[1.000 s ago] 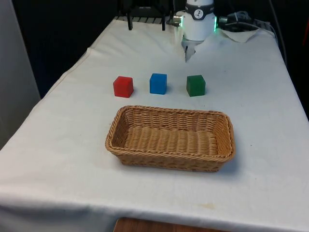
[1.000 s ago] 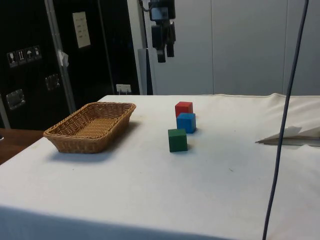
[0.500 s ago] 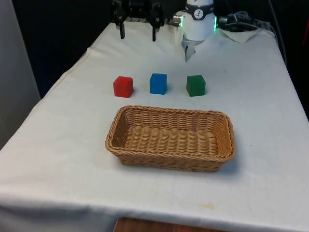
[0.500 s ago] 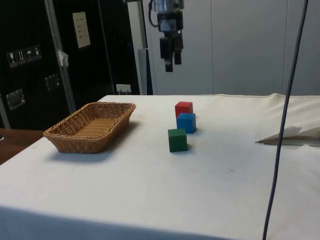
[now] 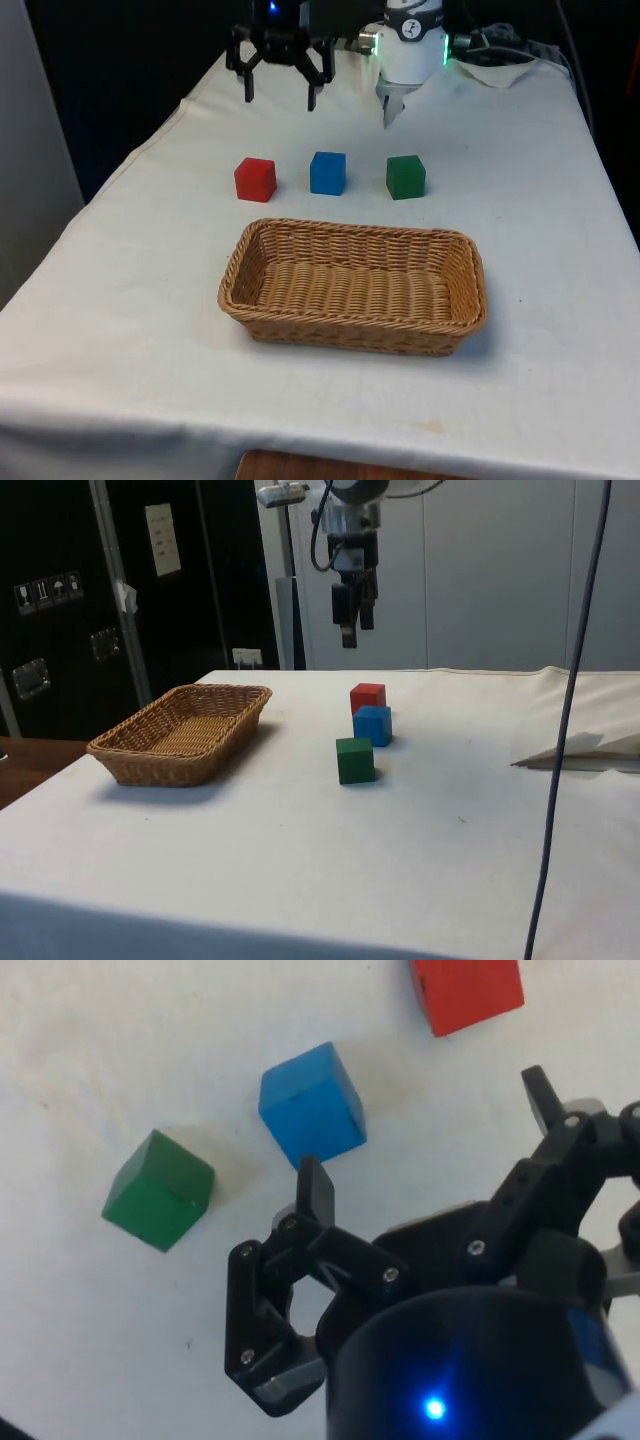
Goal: Pick up exactly two blocks and place them into the basket.
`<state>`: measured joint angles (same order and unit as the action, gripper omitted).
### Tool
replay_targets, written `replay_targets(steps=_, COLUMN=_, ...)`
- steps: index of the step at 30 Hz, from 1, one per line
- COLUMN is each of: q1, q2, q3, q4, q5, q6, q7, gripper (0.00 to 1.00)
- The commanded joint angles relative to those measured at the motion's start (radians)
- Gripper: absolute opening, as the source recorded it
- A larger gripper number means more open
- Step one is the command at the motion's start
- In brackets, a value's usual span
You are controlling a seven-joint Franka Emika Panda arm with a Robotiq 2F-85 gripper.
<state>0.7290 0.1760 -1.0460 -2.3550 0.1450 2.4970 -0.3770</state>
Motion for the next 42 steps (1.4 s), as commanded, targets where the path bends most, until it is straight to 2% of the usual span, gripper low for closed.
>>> replay_targets(steps=1, q1=-0.011, q2=0.003, q3=0.01, q4=-0.011, q5=0.022, q6=0.022, q7=-0.019, gripper=1.0)
replay_targets(steps=4, q1=-0.022, q2=0.045, q3=0.014, q4=-0.014, q5=0.081, q6=0.047, q7=-0.06, gripper=1.0)
replay_targets(steps=5, q1=-0.008, q2=0.044, q3=0.0, q4=-0.003, q5=0.058, q6=0.026, q7=-0.041, gripper=1.0)
replay_targets(steps=6, q1=-0.025, q2=0.057, q3=0.015, q4=-0.014, q5=0.097, q6=0.053, q7=-0.071, gripper=1.0)
replay_targets(steps=9, q1=-0.031, q2=0.092, q3=0.019, q4=-0.011, q5=0.148, q6=0.068, q7=-0.105, gripper=1.0)
replay_targets(steps=10, q1=-0.033, q2=0.113, q3=0.022, q4=-0.009, q5=0.18, q6=0.077, q7=-0.126, gripper=1.0)
replay_targets(steps=12, q1=-0.033, q2=0.135, q3=0.026, q4=-0.006, q5=0.212, q6=0.084, q7=-0.144, gripper=1.0)
replay_targets(steps=13, q1=-0.018, q2=0.135, q3=0.003, q4=0.0, q5=0.19, q6=0.064, q7=-0.131, gripper=1.0)
replay_targets(steps=14, q1=-0.033, q2=0.145, q3=0.028, q4=-0.005, q5=0.227, q6=0.087, q7=-0.153, gripper=1.0)
replay_targets(steps=20, q1=-0.038, q2=0.214, q3=0.047, q4=0.009, q5=0.324, q6=0.105, q7=-0.205, gripper=1.0)
replay_targets(steps=21, q1=-0.018, q2=0.216, q3=0.018, q4=0.015, q5=0.303, q6=0.081, q7=-0.191, gripper=1.0)
replay_targets(steps=22, q1=-0.038, q2=0.225, q3=0.049, q4=0.011, q5=0.337, q6=0.106, q7=-0.213, gripper=1.0)
replay_targets(steps=28, q1=-0.044, q2=0.293, q3=0.066, q4=0.031, q5=0.426, q6=0.11, q7=-0.259, gripper=1.0)
replay_targets(steps=29, q1=-0.044, q2=0.302, q3=0.067, q4=0.034, q5=0.438, q6=0.11, q7=-0.266, gripper=1.0)
replay_targets(steps=30, q1=-0.02, q2=0.305, q3=0.033, q4=0.039, q5=0.418, q6=0.083, q7=-0.251, gripper=1.0)
replay_targets(steps=31, q1=-0.046, q2=0.312, q3=0.068, q4=0.037, q5=0.451, q6=0.11, q7=-0.275, gripper=1.0)
replay_targets(steps=35, q1=-0.051, q2=0.359, q3=0.071, q4=0.051, q5=0.522, q6=0.109, q7=-0.323, gripper=1.0)
replay_targets(steps=37, q1=-0.051, q2=0.376, q3=0.071, q4=0.055, q5=0.552, q6=0.107, q7=-0.343, gripper=1.0)
replay_targets(steps=38, q1=-0.026, q2=0.374, q3=0.036, q4=0.055, q5=0.522, q6=0.083, q7=-0.322, gripper=1.0)
replay_targets(steps=39, q1=-0.052, q2=0.386, q3=0.072, q4=0.057, q5=0.568, q6=0.107, q7=-0.353, gripper=1.0)
replay_targets(steps=42, q1=-0.057, q2=0.424, q3=0.077, q4=0.068, q5=0.622, q6=0.107, q7=-0.388, gripper=1.0)
